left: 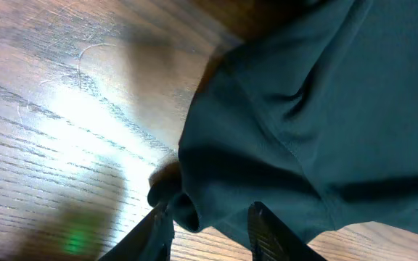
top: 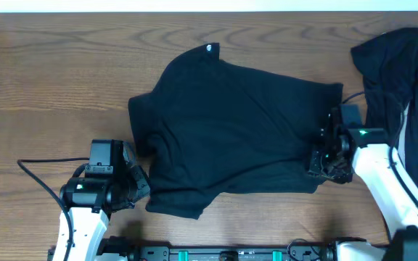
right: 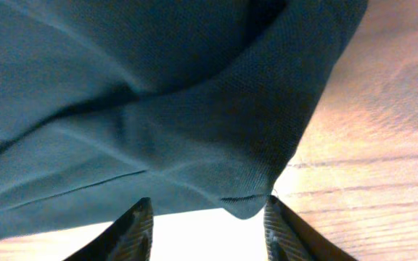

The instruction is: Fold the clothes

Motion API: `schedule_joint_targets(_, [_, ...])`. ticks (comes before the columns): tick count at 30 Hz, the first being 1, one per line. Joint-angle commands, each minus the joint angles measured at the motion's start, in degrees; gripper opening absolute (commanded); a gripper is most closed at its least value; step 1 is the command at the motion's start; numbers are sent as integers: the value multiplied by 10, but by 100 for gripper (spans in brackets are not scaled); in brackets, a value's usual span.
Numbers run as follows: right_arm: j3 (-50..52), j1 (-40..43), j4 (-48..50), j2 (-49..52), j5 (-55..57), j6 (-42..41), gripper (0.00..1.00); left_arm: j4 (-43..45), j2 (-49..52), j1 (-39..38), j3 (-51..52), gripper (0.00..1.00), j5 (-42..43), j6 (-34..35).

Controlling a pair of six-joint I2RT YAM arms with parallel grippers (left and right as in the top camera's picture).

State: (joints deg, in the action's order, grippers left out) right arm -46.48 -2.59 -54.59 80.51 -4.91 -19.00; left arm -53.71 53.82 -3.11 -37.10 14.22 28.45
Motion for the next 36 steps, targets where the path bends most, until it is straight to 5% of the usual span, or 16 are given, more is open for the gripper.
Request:
schedule_joint_targets(1, [22,3,17,22,9,-23,43,-2,-3,-1,-12,37,-3,-4])
schedule_joint_targets(4, [33,3,38,33,1,-34,34,-2,-3,-1,-12,38,-3,-4])
schedule_joint_targets(8, [35,3,45,33,-10,-35,1,-3,-3,-1,-12,38,-3,-4])
schedule_joint_targets(21, [-91,3,-35,-69,-162,89,1,-3,-3,-1,-12,40,-3,-4])
schedule_joint_targets(31, [-92,3,-91,-85,-90,86,1,-16,-3,-1,-12,41,-1,-5])
schedule_joint_targets(36, [-92,3,-111,-85,-55,64,1,-17,-3,-1,-12,41,95,-95])
